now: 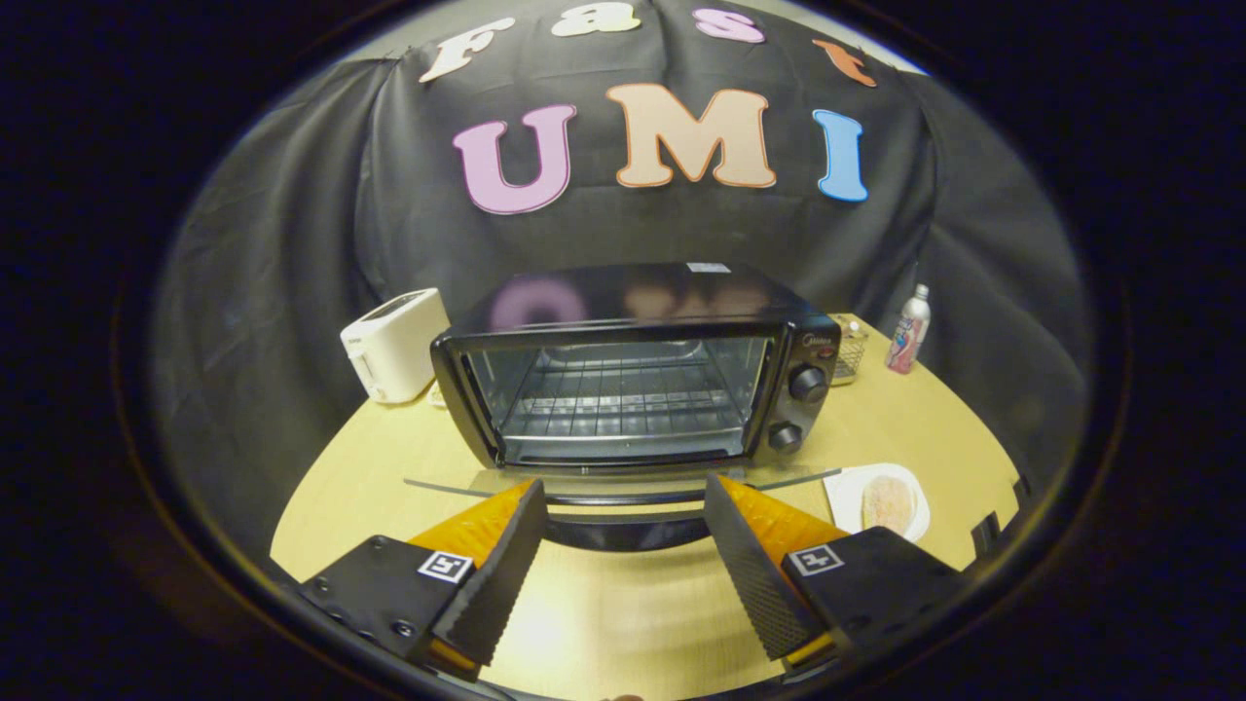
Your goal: Open the toaster oven, put the food inside, and close the toaster oven door.
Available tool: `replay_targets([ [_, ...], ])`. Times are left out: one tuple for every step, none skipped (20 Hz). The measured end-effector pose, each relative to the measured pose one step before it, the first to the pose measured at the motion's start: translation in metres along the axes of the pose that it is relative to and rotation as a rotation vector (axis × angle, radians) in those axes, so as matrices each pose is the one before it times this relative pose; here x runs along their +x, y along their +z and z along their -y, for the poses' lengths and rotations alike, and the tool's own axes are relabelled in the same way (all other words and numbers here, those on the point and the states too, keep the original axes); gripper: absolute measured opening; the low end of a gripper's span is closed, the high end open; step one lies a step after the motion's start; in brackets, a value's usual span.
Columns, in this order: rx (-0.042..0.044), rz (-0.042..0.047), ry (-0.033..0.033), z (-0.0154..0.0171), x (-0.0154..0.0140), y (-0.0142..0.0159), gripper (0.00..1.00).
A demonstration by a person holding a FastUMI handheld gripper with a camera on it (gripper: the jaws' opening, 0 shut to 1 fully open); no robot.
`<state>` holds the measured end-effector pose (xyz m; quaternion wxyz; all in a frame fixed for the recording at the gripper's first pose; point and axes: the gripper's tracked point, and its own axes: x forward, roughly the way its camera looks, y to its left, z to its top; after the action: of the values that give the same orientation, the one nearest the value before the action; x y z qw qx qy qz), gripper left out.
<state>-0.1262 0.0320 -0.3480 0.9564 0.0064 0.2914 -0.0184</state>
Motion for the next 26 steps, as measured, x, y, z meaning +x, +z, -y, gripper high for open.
replay_targets([
  [-0.00055, -0.00810, -0.00020, 0.00056, 0.00118, -0.00312, 1.00],
  [-0.00091, -0.00564, -0.00026, 0.00058, -0.00008, -0.00222, 1.00],
  [-0.00155, -0.00920, -0.00033, 0.00086, -0.00143, -0.00444, 1.00],
  [-0.00281, -0.00881, -0.00047, 0.00063, -0.00135, -0.00357, 1.00],
  [-0.00144, -0.01093, -0.00052, -0.00056, -0.00200, -0.00669, 1.00],
  [0.00029, -0.01529, -0.00061, 0.00084, -0.00110, -0.00521, 1.00],
  [-0.00034, -0.01636, -0.00084, 0.00052, -0.00107, -0.00701, 1.00],
  [-0.00189, -0.01888, -0.00107, -0.00040, -0.00027, -0.00685, 1.00],
  [-0.00129, -0.02310, -0.00088, 0.00114, 0.00112, -0.00935, 1.00],
  [-0.00066, -0.03296, 0.00130, 0.00058, 0.00217, -0.00973, 1.00],
  [0.00298, -0.03310, -0.00123, 0.00232, 0.00235, -0.01519, 1.00],
  [0.00422, -0.02542, -0.00095, 0.00081, 0.00276, -0.01004, 1.00],
  [0.00671, -0.01702, -0.00021, 0.00018, 0.00075, -0.01000, 1.00],
  [0.00588, -0.02169, -0.00126, 0.00156, 0.00337, -0.00936, 1.00],
  [0.00663, -0.03173, 0.01095, -0.00052, 0.00620, -0.01242, 1.00],
  [-0.00175, -0.04828, -0.00633, 0.00080, 0.00709, -0.01511, 1.00],
  [-0.00384, -0.03045, 0.00396, 0.00015, 0.00296, -0.01038, 1.00],
  [-0.00054, -0.00317, 0.00397, -0.00032, 0.00129, -0.00594, 1.00],
  [-0.00005, 0.00484, -0.00394, 0.00233, -0.00041, -0.00207, 1.00],
  [0.00284, 0.00821, -0.01187, 0.00507, -0.00252, 0.00054, 1.00],
  [0.00986, 0.00613, -0.01028, 0.00432, -0.00208, -0.00008, 1.00],
  [0.01448, 0.01234, -0.00996, 0.00376, -0.00299, 0.00239, 1.00],
  [0.01190, 0.01008, -0.01936, 0.00753, -0.00220, 0.00324, 1.00],
  [0.00928, 0.01614, -0.02669, 0.00900, -0.00156, 0.00607, 1.00],
  [0.01053, 0.00893, -0.02327, 0.00926, -0.00055, 0.00411, 1.00],
  [0.01236, 0.00693, -0.02139, 0.00914, -0.00163, 0.00519, 1.00],
])
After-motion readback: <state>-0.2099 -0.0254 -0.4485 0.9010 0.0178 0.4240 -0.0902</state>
